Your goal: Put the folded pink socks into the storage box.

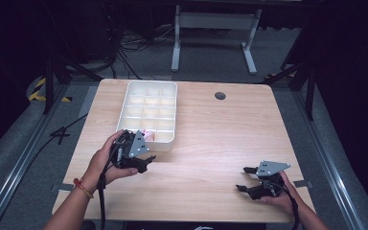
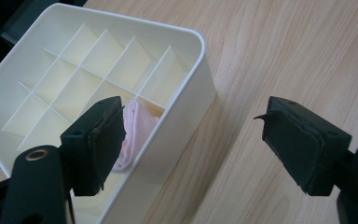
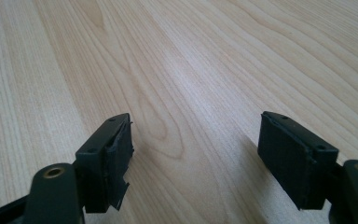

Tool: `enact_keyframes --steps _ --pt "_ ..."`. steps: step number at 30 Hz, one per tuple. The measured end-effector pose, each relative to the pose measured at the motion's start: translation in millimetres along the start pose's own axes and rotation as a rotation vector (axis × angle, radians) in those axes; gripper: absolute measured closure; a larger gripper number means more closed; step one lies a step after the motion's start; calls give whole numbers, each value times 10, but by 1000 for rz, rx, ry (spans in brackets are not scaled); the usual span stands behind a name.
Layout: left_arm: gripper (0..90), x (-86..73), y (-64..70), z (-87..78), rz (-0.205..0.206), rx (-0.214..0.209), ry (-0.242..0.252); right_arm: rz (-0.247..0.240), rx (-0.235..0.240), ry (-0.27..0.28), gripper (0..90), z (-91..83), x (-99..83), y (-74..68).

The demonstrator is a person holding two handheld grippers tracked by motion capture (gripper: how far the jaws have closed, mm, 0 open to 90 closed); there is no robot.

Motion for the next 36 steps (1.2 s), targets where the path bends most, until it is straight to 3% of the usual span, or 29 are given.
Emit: enact_keyframes --steps 8,21,25,29,32,35,36 --pt "211 -187 71 -22 5 -2 -18 1 1 -1 268 -3 0 0" --pt "208 -607 270 79 -60 -47 -73 -1 0 -1 267 -4 -2 2" --pt "210 -750 320 109 -116 -85 -84 -2 0 -2 268 -4 -2 2" --pt "207 -815 338 123 -136 -99 -76 -2 0 -2 267 -3 -2 2" --pt "207 -901 376 119 -190 -135 -64 0 2 -2 269 -4 -2 2" --pt "208 -961 397 119 -213 -157 -64 1 1 -1 269 -3 -1 1" --pt "209 -1001 393 125 -238 -151 -63 -1 2 -1 269 -3 -2 2"
Point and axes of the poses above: each handheld gripper's, and its own axes: z roughly forward along the jaws, x roughly out of its top, y roughly to its right, the point moved 10 cm from there along z, roughly forward along the jaws, and after that the axes turned 11 degrees about y, right-handed, at the moved point
